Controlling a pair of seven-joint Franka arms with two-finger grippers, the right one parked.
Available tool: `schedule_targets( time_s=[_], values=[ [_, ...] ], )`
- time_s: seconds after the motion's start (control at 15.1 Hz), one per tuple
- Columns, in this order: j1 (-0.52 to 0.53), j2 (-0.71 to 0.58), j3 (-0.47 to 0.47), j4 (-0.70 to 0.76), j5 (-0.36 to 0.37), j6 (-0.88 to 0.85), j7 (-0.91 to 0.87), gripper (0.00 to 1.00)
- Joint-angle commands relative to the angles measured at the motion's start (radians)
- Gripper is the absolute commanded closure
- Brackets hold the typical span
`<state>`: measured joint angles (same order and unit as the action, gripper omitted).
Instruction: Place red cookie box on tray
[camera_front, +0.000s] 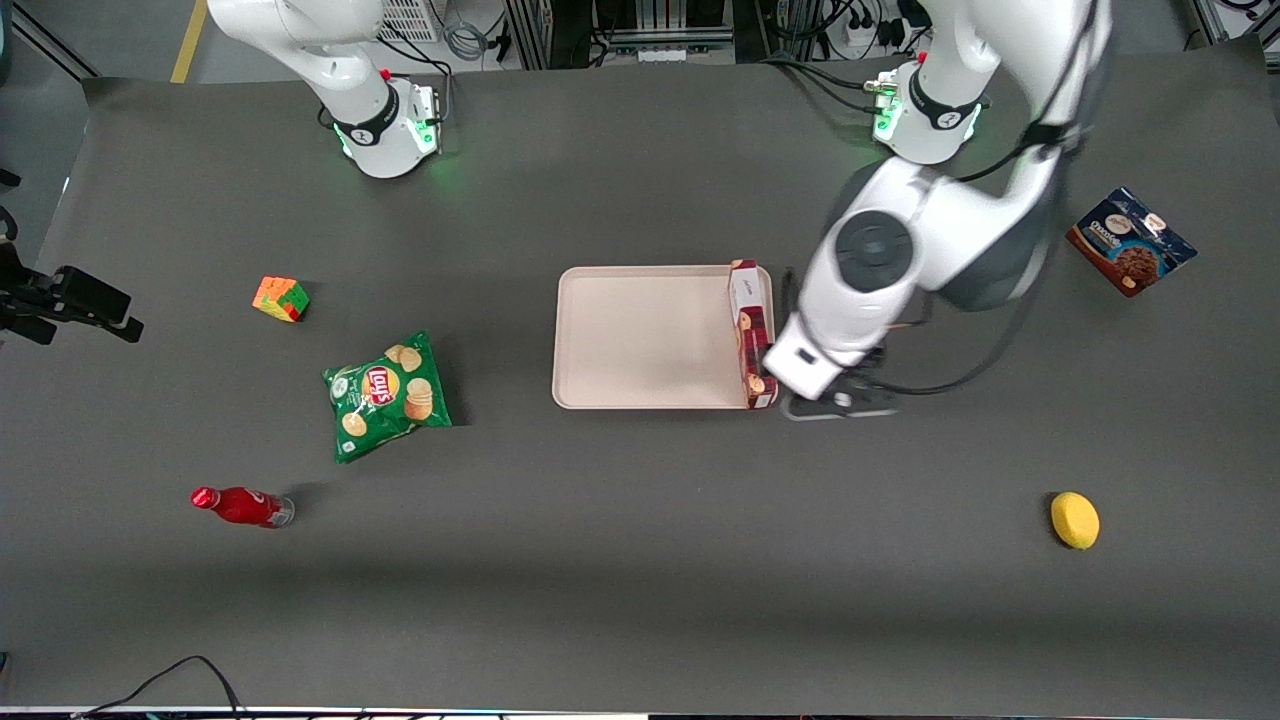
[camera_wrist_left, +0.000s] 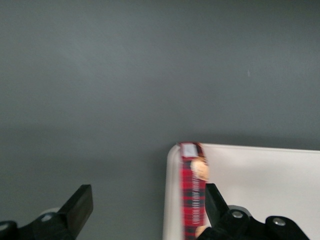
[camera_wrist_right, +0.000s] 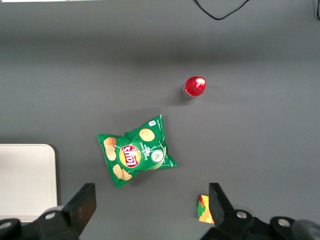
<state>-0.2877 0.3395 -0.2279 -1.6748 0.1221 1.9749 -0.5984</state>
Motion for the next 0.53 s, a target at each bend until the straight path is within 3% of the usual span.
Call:
schedule_targets(
  time_s=[0.0,0.13,0.26,0.46],
  values=[
    [0.027,-0.077,0.100,0.095,-0.022,-0.123,0.227,0.00],
    [0.051,-0.128,0.159,0.134,-0.029,-0.186,0.320,0.00],
    [0.077,-0.171,0.203,0.193,-0.074,-0.282,0.327,0.00],
    [0.120,-0.264,0.249,0.199,-0.081,-0.358,0.341,0.00]
  ],
)
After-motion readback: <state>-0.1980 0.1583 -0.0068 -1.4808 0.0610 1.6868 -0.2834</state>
